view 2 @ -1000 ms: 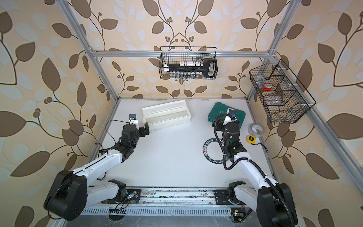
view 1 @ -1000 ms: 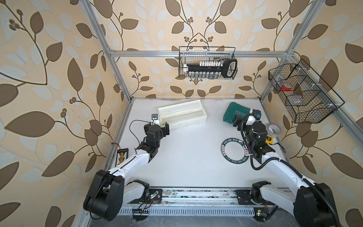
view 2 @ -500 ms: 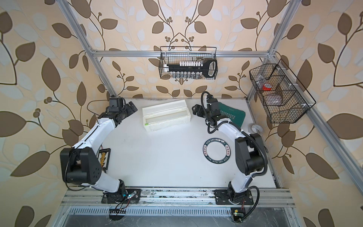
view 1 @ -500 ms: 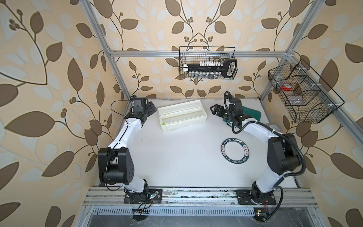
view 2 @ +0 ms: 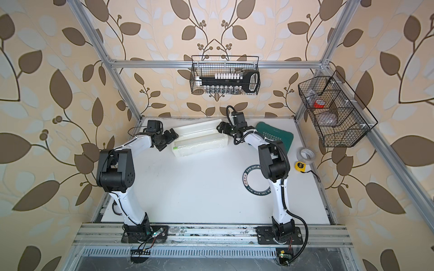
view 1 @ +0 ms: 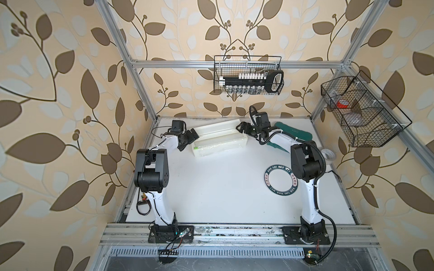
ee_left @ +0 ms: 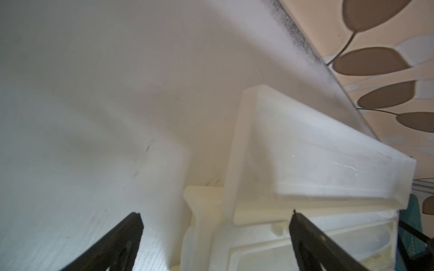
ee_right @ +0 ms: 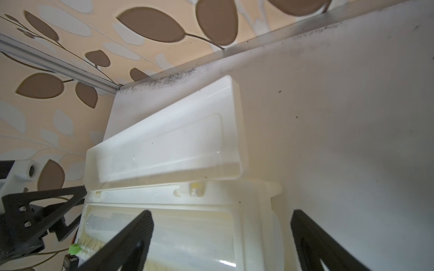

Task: Wrap the plate with plastic wrap
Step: Adjust the plastic wrap cutting box at the center of the board.

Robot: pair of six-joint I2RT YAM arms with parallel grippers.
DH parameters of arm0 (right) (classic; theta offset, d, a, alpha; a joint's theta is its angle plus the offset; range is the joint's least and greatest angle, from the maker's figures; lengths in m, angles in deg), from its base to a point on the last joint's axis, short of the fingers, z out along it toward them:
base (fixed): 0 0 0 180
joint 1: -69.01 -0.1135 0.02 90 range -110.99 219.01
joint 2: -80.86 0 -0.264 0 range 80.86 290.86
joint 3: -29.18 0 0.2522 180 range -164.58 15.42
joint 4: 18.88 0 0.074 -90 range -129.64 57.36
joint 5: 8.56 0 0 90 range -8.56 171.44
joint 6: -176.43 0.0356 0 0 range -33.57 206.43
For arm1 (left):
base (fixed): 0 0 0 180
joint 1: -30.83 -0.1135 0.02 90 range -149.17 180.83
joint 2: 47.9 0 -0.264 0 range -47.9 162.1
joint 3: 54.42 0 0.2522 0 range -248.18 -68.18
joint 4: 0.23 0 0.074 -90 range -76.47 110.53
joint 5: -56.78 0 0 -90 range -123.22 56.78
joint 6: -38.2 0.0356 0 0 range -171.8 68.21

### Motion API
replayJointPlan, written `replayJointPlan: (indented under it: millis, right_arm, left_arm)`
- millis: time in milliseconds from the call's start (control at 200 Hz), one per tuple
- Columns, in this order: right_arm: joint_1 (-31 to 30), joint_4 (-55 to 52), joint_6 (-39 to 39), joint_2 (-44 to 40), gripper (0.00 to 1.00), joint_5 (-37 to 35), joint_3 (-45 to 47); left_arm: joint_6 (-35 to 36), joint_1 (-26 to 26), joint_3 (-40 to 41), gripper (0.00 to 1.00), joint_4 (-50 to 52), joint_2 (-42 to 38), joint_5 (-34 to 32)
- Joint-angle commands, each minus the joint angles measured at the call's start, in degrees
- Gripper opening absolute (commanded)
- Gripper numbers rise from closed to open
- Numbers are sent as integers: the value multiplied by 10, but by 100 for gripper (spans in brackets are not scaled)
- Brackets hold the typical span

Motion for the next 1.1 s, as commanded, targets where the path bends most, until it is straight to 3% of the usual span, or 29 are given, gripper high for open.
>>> replayJointPlan:
  millis: [0,365,590,810,975,1095]
  right_arm:
    - [-3,3,19,9,93,37,-5]
    - [7,41,25,-67,92,28,108]
    - [30,-10,3,-84,92,5,108]
    - [36,-137,-50,-192,98,-139,154]
    - [62,-164,-40,-360,99,-234,319]
    - [117,-180,-22,-469,99,-249,447]
  left_arm:
    - [22,22,-42,99,-10,20,41]
    - [50,89,-182,99,41,112,63]
    - [54,113,-286,99,85,172,81]
    - [23,71,-204,99,87,71,44]
    - [3,65,-107,99,110,-45,-10]
    - [-7,109,-29,99,115,-129,-67]
